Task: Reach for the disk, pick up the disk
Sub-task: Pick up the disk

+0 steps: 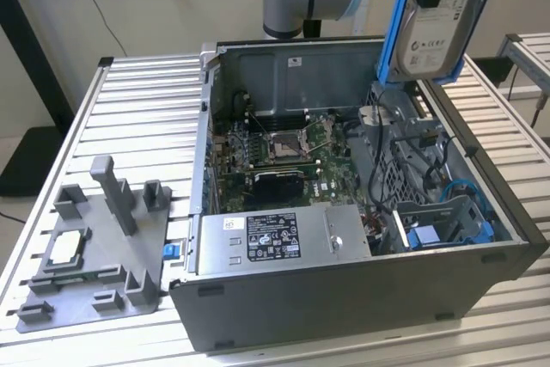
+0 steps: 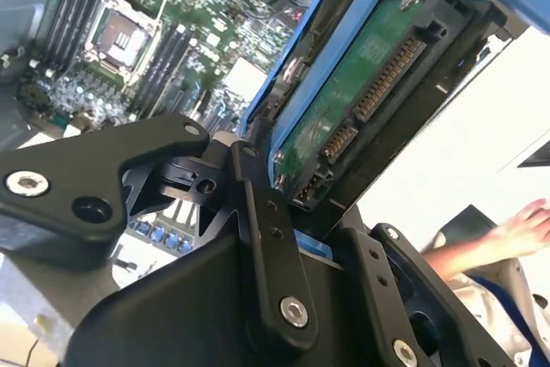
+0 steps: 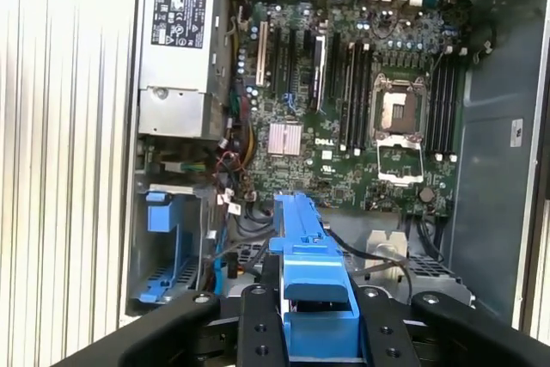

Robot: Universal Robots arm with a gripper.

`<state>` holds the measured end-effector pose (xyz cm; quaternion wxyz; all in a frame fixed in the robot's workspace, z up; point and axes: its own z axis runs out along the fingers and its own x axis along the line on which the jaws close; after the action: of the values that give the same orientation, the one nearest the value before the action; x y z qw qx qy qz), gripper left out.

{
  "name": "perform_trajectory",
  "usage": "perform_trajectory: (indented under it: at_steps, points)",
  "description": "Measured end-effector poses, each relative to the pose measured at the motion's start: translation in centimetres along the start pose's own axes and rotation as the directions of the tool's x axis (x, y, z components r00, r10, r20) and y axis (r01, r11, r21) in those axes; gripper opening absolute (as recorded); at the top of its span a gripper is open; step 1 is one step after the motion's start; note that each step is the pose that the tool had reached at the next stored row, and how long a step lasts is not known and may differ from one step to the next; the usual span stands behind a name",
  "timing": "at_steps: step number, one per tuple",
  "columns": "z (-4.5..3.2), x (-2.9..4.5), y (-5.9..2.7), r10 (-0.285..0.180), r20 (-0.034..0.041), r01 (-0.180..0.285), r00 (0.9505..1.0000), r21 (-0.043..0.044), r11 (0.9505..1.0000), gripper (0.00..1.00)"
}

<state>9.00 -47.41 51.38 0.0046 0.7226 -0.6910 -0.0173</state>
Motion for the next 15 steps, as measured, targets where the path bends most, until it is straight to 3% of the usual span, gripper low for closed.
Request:
perform_trajectory:
  at_steps: [15]
  points:
    - [0.03, 3.91, 0.17, 0.0, 0.0, 0.0, 1.0, -0.0006, 1.0, 0.0]
